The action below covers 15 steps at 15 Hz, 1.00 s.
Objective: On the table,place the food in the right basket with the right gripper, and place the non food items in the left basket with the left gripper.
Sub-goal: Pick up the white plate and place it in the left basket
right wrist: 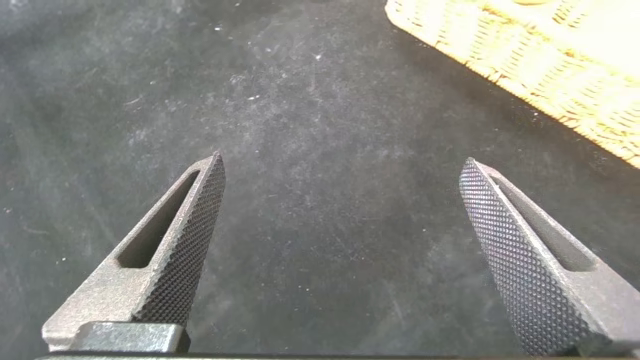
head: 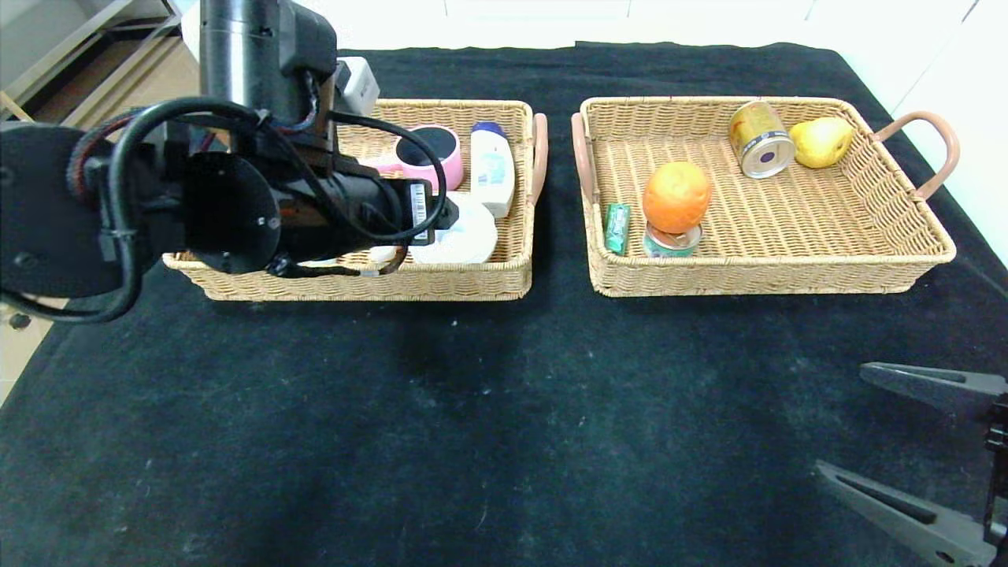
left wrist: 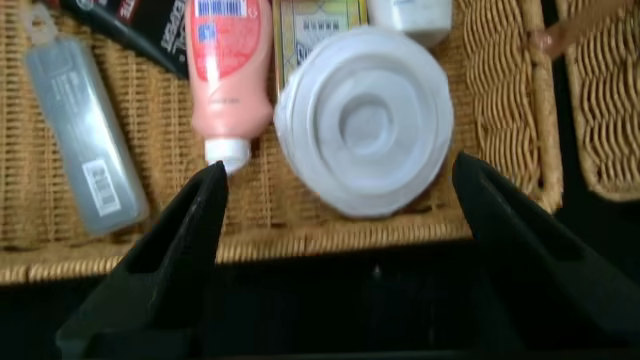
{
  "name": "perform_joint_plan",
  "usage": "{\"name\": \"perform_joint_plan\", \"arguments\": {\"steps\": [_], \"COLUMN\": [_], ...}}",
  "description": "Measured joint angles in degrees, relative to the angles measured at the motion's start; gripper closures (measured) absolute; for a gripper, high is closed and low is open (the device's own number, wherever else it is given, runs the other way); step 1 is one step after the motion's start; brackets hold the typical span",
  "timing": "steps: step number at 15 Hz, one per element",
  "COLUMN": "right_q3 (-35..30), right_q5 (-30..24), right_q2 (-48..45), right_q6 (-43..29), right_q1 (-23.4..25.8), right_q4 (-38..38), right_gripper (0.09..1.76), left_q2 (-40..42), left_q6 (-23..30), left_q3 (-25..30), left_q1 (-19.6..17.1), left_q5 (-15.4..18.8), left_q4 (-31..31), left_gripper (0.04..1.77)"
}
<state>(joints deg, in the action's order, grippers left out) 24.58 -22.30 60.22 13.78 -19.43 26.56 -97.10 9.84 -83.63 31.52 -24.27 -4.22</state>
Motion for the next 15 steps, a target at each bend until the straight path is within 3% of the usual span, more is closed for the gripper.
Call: {"name": "perform_joint_plan", "arguments": {"steps": [5,8,11,15], "right_q3": [2.38,5.00,8.72,11.47], "right_q5": [-0.11,0.17,1.57,2.73], "right_q2": [0.11,-1.01,-3.19,-9.24], "right_q6": [-0.28,-2.49,-3.72,-4.41], "right_q1": [4.24,5.49,7.09,8.58], "right_q4": [-0.20,-1.18,-8.07,-20.00], "right_gripper": [0.14,0.14,0.14,0.14], "left_q2": [13.14,21.49,28.42,37.04], "left_q6": [-0.15,-0.78,-1.60,-5.13], "left_q3": [19.98,32.11,37.77,41.51], "left_q1": [2.04,1.72,0.50,-3.80], "left_q5": [-0.20,-3.23,-6.01,-6.02], "left_q4": [3.58,9.39,10.45,9.89], "left_gripper": [0.14,0.13,0.12,0.11]}}
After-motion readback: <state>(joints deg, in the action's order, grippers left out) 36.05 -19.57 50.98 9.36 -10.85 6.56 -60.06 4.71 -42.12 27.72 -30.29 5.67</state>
